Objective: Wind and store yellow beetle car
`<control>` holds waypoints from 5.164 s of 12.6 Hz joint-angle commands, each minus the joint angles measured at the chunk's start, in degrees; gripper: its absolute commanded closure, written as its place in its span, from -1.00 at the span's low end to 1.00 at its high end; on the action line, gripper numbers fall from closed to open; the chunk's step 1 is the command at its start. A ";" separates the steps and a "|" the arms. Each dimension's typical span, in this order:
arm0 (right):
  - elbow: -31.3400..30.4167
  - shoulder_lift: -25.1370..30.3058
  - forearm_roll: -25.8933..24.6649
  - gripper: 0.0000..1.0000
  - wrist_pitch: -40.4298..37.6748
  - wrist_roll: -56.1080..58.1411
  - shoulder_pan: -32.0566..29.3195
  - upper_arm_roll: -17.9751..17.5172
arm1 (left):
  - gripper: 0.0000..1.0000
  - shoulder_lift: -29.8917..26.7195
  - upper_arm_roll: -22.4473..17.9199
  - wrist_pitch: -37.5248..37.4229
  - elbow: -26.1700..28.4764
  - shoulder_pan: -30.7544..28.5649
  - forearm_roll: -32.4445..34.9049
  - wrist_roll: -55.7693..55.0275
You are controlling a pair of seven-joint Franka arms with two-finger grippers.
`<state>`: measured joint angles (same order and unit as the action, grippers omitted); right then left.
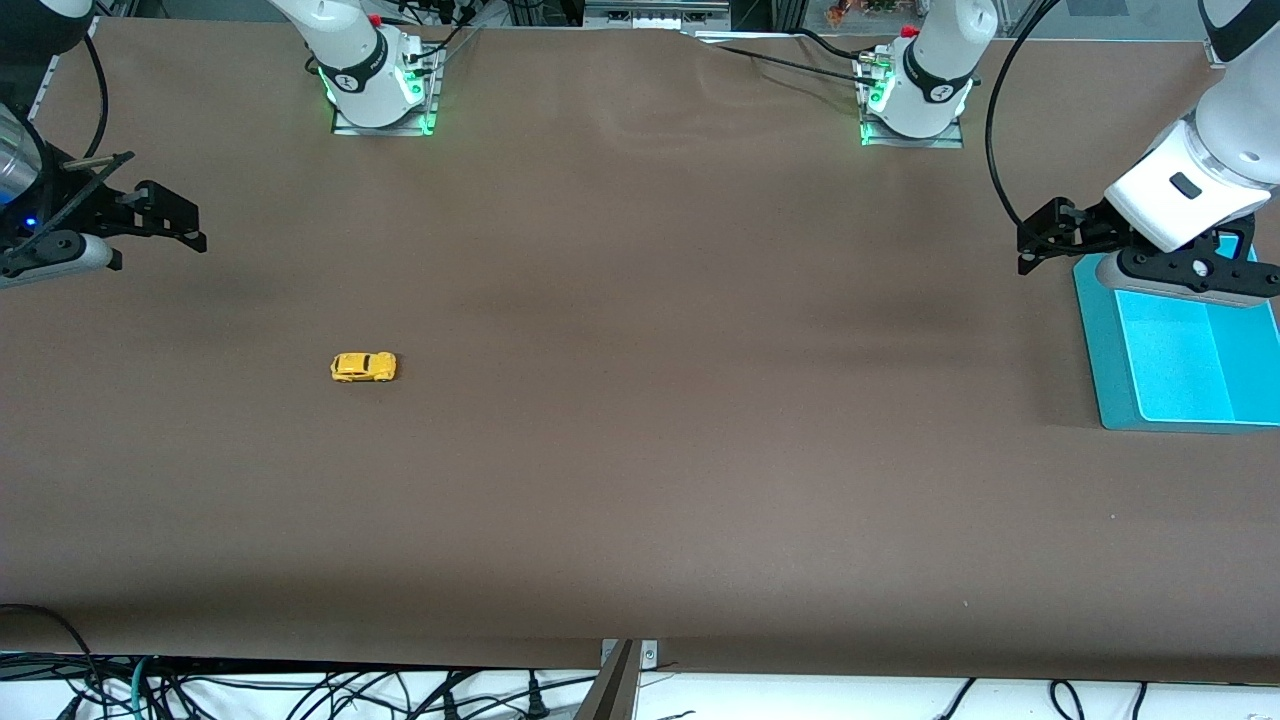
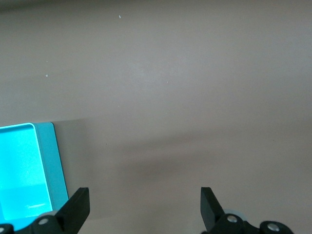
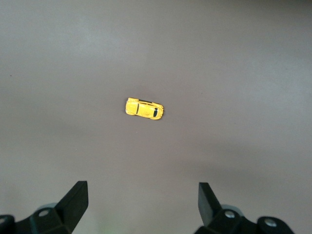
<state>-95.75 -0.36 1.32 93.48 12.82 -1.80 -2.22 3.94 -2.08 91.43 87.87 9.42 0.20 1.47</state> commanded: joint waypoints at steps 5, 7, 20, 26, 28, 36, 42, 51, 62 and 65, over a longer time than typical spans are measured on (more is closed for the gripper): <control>1.79 -1.14 -0.62 -1.00 -1.55 -2.89 0.48 0.02 | -1.00 0.37 0.06 -0.81 -1.39 0.16 -0.12 -0.41; 1.70 -1.14 -0.62 -1.00 -1.64 -2.71 0.40 0.02 | -1.00 0.37 0.06 -0.81 -1.39 0.07 -0.12 -0.41; 1.70 -0.61 0.00 -1.00 -2.60 -3.50 0.48 -0.07 | -1.00 0.37 0.06 -0.90 -1.39 0.07 -0.12 -0.41; 1.00 -0.96 0.00 -1.00 -2.25 -3.41 0.31 -0.33 | -1.00 0.37 0.06 -0.90 -1.39 0.07 -0.12 -0.41; 0.91 -0.61 0.00 -1.00 -2.69 -3.32 0.31 -0.33 | -1.00 0.37 0.06 -0.90 -1.39 0.07 -0.12 -0.41; 0.47 -0.61 0.00 -1.00 -2.51 -2.62 0.13 -0.33 | -1.00 0.37 -0.03 -0.99 -1.39 0.07 -0.12 -0.41; -2.33 -0.61 0.00 -1.00 -1.29 -2.27 0.13 -0.42 | -1.00 0.37 0.06 -0.90 -1.39 0.07 -0.12 -0.50; -24.99 -0.96 -0.70 -1.00 23.47 34.07 0.04 -4.90 | -1.00 0.37 -0.03 -0.99 -1.39 0.07 -0.12 -0.50; -35.65 -15.98 -0.88 -1.00 58.46 74.01 -0.48 -4.99 | -1.00 0.28 -0.03 -1.08 -1.39 0.07 -0.12 -0.50; -35.21 -18.44 -0.88 -1.00 61.37 76.12 -0.57 -4.99 | -1.00 0.37 -0.03 -1.34 -1.39 0.07 -0.12 -0.50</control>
<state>-131.44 -17.66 0.96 153.04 86.94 -1.67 -6.75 3.94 -2.08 91.24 87.84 9.40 0.20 1.46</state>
